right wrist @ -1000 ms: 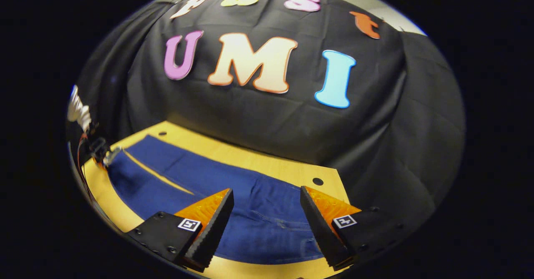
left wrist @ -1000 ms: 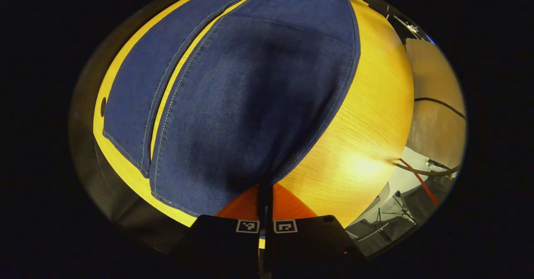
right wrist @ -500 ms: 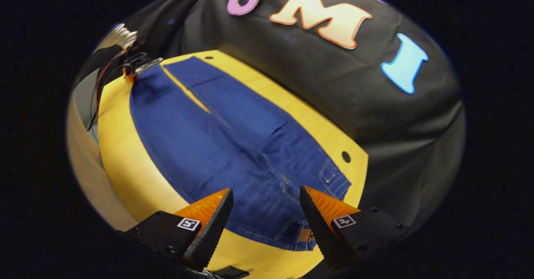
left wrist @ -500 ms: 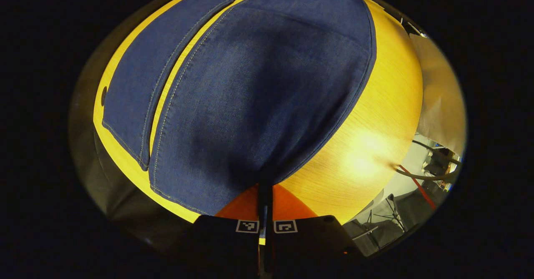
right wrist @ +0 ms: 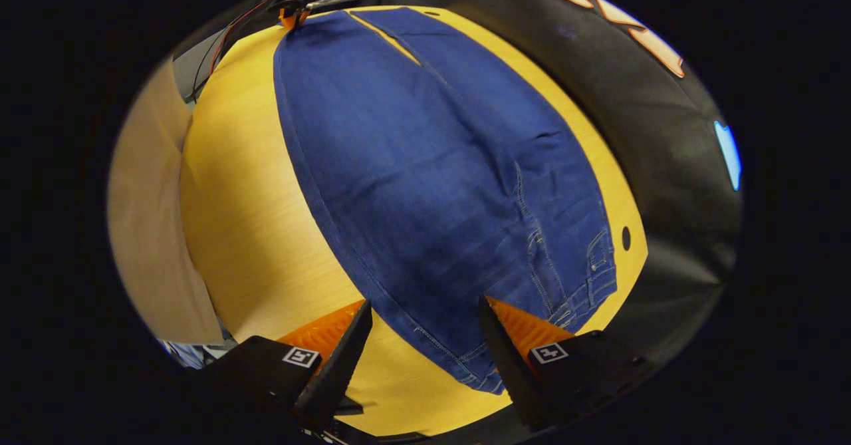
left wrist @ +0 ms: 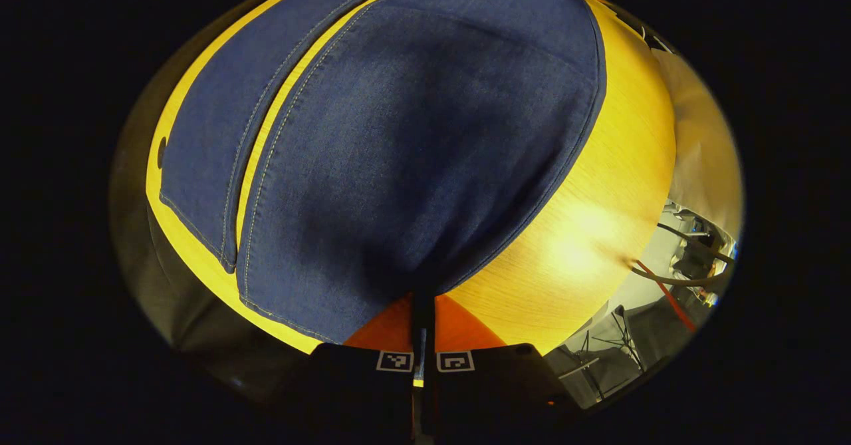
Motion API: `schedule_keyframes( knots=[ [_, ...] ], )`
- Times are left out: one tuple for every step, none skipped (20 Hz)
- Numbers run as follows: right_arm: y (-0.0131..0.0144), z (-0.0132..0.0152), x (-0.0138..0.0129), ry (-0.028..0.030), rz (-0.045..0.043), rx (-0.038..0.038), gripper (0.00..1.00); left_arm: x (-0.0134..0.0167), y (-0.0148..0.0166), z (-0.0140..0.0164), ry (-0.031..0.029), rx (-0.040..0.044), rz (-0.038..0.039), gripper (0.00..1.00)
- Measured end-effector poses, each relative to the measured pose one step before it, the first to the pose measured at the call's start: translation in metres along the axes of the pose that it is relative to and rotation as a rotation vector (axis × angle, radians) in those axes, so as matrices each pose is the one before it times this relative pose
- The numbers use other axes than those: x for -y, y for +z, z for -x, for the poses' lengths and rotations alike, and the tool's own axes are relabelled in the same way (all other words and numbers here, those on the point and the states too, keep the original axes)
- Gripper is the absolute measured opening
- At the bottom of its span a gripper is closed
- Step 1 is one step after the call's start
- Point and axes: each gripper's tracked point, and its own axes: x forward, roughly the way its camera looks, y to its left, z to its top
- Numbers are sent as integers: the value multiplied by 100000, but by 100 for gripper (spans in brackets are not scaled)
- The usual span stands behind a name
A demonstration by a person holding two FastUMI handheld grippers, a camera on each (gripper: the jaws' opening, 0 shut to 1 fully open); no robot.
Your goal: Grasp the waist and the cuffs of the jeans and fold them to make the two legs overlap; first hold the waist and fold one-third of the jeans toward the cuffs, then hold the cuffs and fold the remaining one-third in the same direction to finish folding.
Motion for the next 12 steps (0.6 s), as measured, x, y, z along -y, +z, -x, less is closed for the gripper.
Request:
schedule_keyframes(
  knots=[
    [-482, -534, 24, 1502, 192, -1962, 99, 2, 3, -23, -227, -483, -27, 0],
    [-326, -410, -357, 2368, 141, -2064, 99, -9, 8, 33, -149, -328, -241, 0],
    [-422, -588, -222, 2391, 133, -2165, 99, -27, 24, -14, -54, -264, -295, 0],
    [-245, -388, -217, 2589, 242, -2173, 99, 10, -42, 1, 26, -340, -98, 0],
    [-436, -483, -151, 1546, 666, -1472, 99, -5, 17, 22, 99, -228, 54, 0],
    [228, -63, -190, 2568, 64, -1017, 99, -38, 28, 48, 129, -108, 93, 0],
    [191, 228, -120, 1086, -351, -681, 99, -12, 0, -32, 107, 152, 171, 0],
    [101, -90, 3, 975, -243, -264, 96, -15, -65, -63, 56, 194, 232, 0],
    [-120, -259, -80, 1816, -274, -979, 96, 10, 16, -19, 71, 299, 238, 0],
    [68, -188, -149, 2733, -117, -1340, 93, 0, -52, 5, 82, 349, 179, 0],
    [-26, -195, 68, 1747, -811, -1510, 95, 24, 66, -17, 68, 297, 205, 0],
    [29, -59, 146, 309, 208, -815, 87, -39, 30, 30, 66, 202, 202, 0]
  ],
)
